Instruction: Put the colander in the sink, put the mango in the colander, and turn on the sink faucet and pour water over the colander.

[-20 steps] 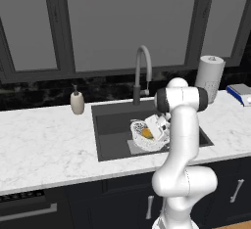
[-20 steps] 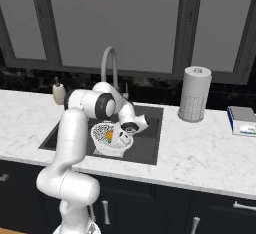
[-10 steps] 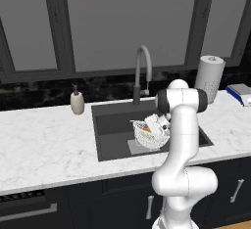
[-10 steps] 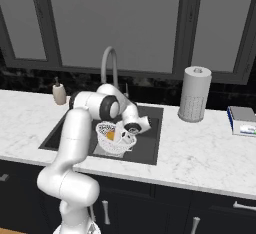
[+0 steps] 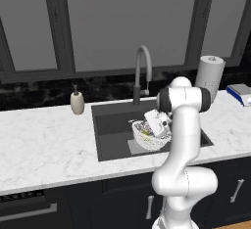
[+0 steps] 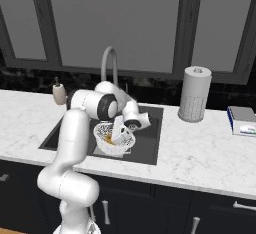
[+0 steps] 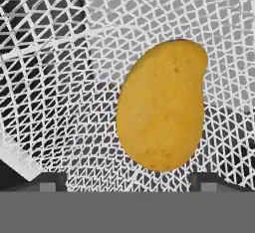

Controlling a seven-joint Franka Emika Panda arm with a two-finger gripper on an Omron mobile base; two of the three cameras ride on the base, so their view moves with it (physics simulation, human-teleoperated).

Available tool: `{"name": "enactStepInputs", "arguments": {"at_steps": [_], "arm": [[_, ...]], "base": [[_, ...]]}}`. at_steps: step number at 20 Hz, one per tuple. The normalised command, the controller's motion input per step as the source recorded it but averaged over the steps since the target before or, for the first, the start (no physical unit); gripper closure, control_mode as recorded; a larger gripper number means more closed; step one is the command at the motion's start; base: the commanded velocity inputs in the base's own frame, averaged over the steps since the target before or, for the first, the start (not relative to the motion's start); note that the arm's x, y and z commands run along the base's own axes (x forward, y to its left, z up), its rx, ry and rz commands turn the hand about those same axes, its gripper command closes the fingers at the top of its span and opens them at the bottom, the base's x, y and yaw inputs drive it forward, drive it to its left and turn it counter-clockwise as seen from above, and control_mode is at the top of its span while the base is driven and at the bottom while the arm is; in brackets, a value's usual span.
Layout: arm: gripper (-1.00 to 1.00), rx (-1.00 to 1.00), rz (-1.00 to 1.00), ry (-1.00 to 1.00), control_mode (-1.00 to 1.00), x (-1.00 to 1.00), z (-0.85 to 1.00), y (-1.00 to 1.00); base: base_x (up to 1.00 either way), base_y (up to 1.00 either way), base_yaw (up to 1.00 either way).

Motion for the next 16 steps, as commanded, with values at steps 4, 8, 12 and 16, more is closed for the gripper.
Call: {"name": "enactStepInputs", "arguments": {"at_steps": [4,8,12,16], "arm": [[-1.0,-0.01,-0.09,0.0,-1.0,-0.02,0.81,0.31],[-1.0,0.0,-0.19,0.0,-1.0,-0.18,0.52,-0.16],[-1.0,0.05,-0.22,0.0,-1.0,-0.11,0.63,-0.58],[-1.0,0.12,-0.22,0.0,-1.0,-0.1,0.77,-0.7]], "base": [[0.0,0.0,0.0],[0.0,0.0,0.0],[0.0,0.0,0.0],[0.0,0.0,0.0]]}}
